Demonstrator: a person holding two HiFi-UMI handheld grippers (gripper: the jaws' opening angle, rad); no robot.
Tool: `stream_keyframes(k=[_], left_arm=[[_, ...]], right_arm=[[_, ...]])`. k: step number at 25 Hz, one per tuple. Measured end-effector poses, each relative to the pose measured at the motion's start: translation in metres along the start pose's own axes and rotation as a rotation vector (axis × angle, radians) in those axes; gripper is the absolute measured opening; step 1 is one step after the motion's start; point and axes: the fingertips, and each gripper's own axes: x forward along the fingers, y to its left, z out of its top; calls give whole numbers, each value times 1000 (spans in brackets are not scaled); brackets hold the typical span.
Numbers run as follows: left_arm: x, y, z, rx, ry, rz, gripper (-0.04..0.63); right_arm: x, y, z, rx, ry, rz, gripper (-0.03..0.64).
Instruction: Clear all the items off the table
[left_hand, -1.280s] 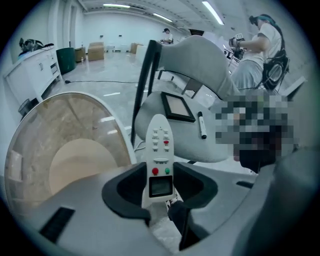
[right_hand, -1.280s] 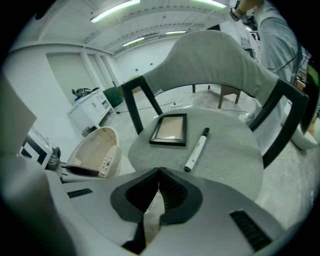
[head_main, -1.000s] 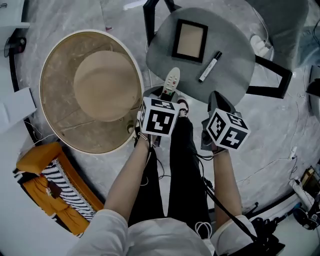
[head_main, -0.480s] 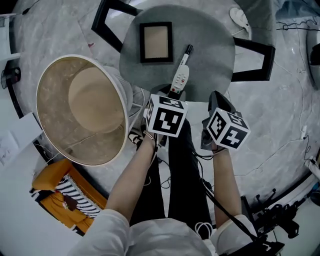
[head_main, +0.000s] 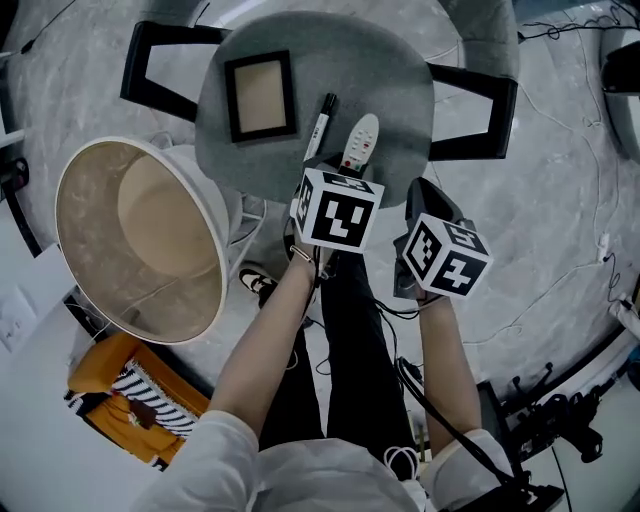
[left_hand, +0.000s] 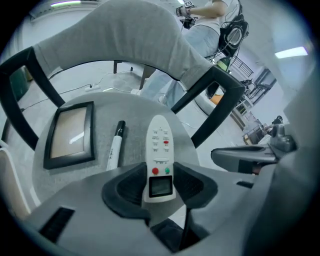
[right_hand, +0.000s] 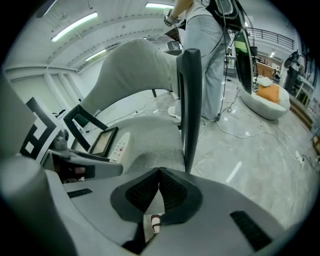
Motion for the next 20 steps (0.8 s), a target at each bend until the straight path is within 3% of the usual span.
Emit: stream_keyframes(k=[12, 20], left_arm=[[36, 4, 24, -73, 8, 22, 172], [39, 3, 31, -100, -40, 0, 179]], right_arm=[[15, -13, 4, -11, 15, 29, 23], [17, -18, 3, 31, 18, 20, 23]])
